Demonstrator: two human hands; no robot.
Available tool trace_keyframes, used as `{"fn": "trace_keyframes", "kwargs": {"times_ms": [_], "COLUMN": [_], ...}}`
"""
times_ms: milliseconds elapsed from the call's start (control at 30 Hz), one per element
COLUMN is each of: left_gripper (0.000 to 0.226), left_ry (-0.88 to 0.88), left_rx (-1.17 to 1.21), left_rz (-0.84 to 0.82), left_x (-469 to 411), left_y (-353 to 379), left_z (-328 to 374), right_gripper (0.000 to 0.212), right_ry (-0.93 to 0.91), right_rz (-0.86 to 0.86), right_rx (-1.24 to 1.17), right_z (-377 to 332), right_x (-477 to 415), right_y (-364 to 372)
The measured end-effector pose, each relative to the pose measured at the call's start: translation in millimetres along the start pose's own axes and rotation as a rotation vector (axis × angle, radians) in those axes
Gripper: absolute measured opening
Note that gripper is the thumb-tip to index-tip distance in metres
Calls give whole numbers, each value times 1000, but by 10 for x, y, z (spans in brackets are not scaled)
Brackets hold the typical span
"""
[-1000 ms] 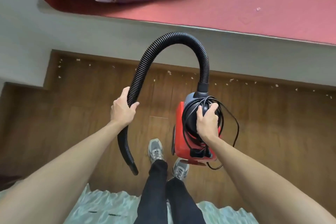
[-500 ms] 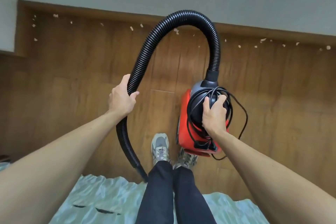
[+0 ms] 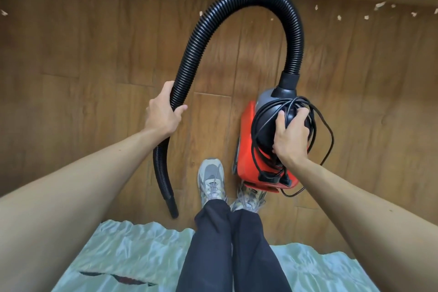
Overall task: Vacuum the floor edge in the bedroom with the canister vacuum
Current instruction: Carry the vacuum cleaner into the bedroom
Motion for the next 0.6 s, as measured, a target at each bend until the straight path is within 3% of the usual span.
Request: {"fn": "trace_keyframes", "kwargs": {"times_ms": [600], "left_gripper": [36], "left_ry": [-116], "left_rx": [99], "left_rz": [77], "left_x": [-277], "left_y": [671], "left_z": [-324], "right_gripper": [39], "right_ry": [-75], "right_rz": [59], "right_rx": [-1], "right_z": [226], "right_x": [-123], "right_y": [136]}}
Point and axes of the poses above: each hand's wrist, its own x-axis away from the middle knuckle, its own y-axis out of the palm, z = x × y, the point moved 10 cm from there along -x, towards the middle knuckle, and after that the axes turned 9 degrees about y, right-handed, at the moved point
